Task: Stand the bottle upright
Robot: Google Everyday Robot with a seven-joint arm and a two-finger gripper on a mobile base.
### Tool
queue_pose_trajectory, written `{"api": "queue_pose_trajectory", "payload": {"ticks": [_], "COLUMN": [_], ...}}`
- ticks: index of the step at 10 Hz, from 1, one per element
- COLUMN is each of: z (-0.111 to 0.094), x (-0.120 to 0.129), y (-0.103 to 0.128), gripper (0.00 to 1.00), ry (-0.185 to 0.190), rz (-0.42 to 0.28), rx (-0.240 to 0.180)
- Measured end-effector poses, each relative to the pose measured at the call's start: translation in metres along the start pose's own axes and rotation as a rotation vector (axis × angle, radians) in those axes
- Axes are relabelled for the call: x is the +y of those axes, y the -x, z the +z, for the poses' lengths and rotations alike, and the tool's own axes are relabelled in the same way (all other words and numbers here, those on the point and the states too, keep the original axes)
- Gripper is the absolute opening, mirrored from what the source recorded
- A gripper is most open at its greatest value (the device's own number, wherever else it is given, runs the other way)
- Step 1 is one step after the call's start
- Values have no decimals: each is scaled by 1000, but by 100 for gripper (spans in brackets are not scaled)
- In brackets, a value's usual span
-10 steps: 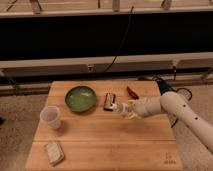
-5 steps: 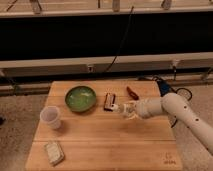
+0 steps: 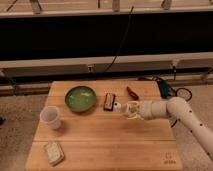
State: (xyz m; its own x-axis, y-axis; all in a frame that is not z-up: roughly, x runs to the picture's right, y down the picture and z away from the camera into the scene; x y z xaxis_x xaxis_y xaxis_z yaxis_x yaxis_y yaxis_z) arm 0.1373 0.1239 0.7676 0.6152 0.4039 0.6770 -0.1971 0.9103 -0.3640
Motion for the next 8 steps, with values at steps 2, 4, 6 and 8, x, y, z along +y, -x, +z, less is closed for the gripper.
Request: {"api": "queue_pose_trajectory", "payload": {"ticks": [2, 4, 6, 8], "z": [-4, -4, -3, -5], "x": [-4, -5, -8, -10], "y": [-3, -6, -12, -17], "gripper": [0, 0, 0, 0], "ry": [-25, -35, -51, -68], "rz": [29, 51, 88, 119], "rx": [-61, -105, -158, -204]}}
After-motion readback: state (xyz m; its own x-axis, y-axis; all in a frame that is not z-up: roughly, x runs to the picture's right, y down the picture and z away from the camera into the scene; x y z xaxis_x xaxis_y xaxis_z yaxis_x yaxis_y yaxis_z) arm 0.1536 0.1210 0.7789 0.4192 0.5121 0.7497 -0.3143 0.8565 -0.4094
